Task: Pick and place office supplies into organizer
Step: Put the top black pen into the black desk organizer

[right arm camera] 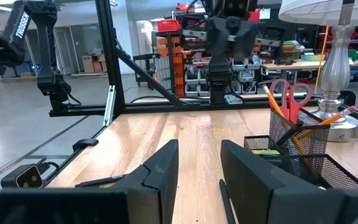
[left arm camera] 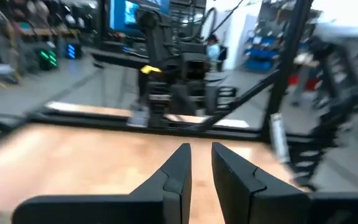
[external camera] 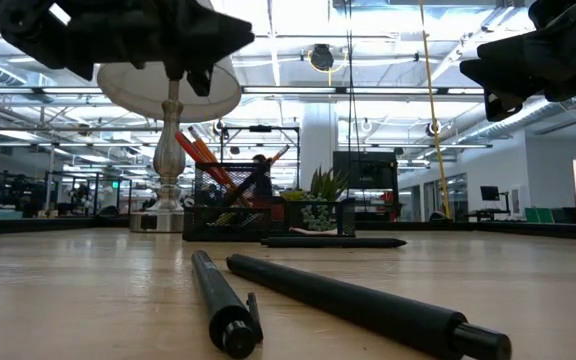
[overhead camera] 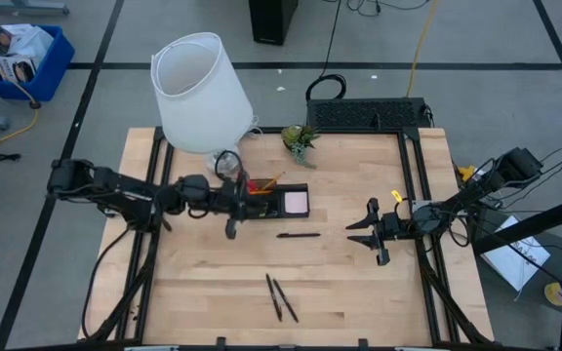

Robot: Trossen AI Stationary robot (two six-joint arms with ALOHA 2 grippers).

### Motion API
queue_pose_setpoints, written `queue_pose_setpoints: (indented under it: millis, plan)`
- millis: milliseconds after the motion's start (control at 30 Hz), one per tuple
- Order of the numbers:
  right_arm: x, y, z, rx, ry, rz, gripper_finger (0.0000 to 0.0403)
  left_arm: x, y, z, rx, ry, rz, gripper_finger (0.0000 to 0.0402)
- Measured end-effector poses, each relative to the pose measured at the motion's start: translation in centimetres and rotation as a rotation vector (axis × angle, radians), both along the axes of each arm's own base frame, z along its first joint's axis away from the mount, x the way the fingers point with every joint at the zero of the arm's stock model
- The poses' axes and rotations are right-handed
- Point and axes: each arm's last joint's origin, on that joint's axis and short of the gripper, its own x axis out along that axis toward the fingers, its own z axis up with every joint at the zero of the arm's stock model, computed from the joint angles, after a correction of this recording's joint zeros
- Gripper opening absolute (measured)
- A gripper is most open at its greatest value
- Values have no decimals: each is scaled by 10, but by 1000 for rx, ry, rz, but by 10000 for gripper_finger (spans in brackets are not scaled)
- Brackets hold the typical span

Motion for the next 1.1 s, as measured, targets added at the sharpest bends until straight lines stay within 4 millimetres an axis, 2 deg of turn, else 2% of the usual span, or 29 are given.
queue_pose_setpoints:
  millis: [133, 333, 533, 800, 1100]
  plan:
    - [0, 0, 0, 0, 0, 0, 116, 0, -14, -2, -154, 43, -51, 67]
    - [0, 0, 0, 0, 0, 0, 116, -2, -35, -5, -175, 91, -130, 67]
    - [0, 0, 0, 0, 0, 0, 116, -5, -50, -2, -95, 40, -193, 67]
    - [0, 0, 0, 0, 0, 0, 116, -10, -69, 7, -260, 6, -282, 67]
    - [0, 0, 0, 0, 0, 0, 116, -12, -74, 10, -304, -19, -231, 67]
